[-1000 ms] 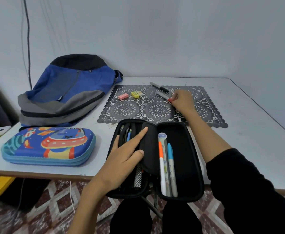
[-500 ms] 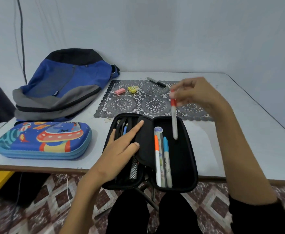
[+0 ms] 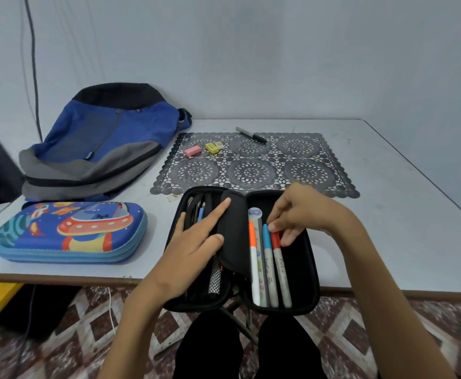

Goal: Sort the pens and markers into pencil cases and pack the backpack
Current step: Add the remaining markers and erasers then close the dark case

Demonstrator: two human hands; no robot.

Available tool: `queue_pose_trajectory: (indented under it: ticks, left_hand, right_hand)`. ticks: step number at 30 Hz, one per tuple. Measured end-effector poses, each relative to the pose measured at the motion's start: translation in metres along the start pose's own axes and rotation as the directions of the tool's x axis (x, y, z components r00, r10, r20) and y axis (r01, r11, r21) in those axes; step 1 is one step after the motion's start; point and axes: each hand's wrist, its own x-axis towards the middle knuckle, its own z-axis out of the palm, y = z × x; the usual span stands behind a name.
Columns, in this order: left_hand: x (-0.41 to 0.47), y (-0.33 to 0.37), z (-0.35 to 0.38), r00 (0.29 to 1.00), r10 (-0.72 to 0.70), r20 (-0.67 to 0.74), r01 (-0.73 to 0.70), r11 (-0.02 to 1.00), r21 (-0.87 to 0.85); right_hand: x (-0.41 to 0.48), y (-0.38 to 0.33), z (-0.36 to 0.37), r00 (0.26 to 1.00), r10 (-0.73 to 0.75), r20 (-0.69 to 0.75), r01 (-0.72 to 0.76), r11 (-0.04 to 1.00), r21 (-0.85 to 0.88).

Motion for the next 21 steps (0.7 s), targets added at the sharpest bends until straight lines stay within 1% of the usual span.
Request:
queue_pose_trajectory:
  ticks: [5,9,14,16,19,20,21]
  left_hand:
    - [0.001,0.000,0.001,1.000,-0.002,0.001,0.002,1.000,-0.003]
    - [0.000,0.000,0.000,1.000,-0.007,0.000,0.007,1.000,-0.001]
    - [-0.001,0.001,0.000,1.000,-0.002,0.003,0.002,1.000,-0.003]
    - [0.000,0.001,0.001,1.000,0.000,0.002,0.000,1.000,-0.003]
    - [-0.001,0.000,0.001,1.000,0.002,-0.003,-0.002,1.000,-0.004]
    - [-0.001,0.000,0.001,1.000,0.004,-0.002,-0.004,1.000,-0.005]
    - [-0.001,0.000,0.001,1.000,0.004,-0.002,-0.004,1.000,-0.006]
  right_hand:
    - [-0.001,0.007,0.007,0.999,-0.043,-0.017,0.044,0.996,0.082]
    - [-0.003,0.007,0.010,0.997,-0.056,-0.044,0.059,0.994,0.092]
    - [-0.003,0.011,0.011,0.997,-0.070,-0.038,0.073,0.992,0.103]
    - [-0.003,0.011,0.010,0.997,-0.072,-0.017,0.074,0.992,0.101]
    - [-0.003,0.005,0.005,0.995,-0.081,0.063,0.077,0.995,0.064]
    - [-0.002,0.002,0.002,0.994,-0.083,0.069,0.081,0.996,0.042]
    - [0.001,-0.002,-0.002,0.995,-0.088,0.045,0.087,0.996,0.019]
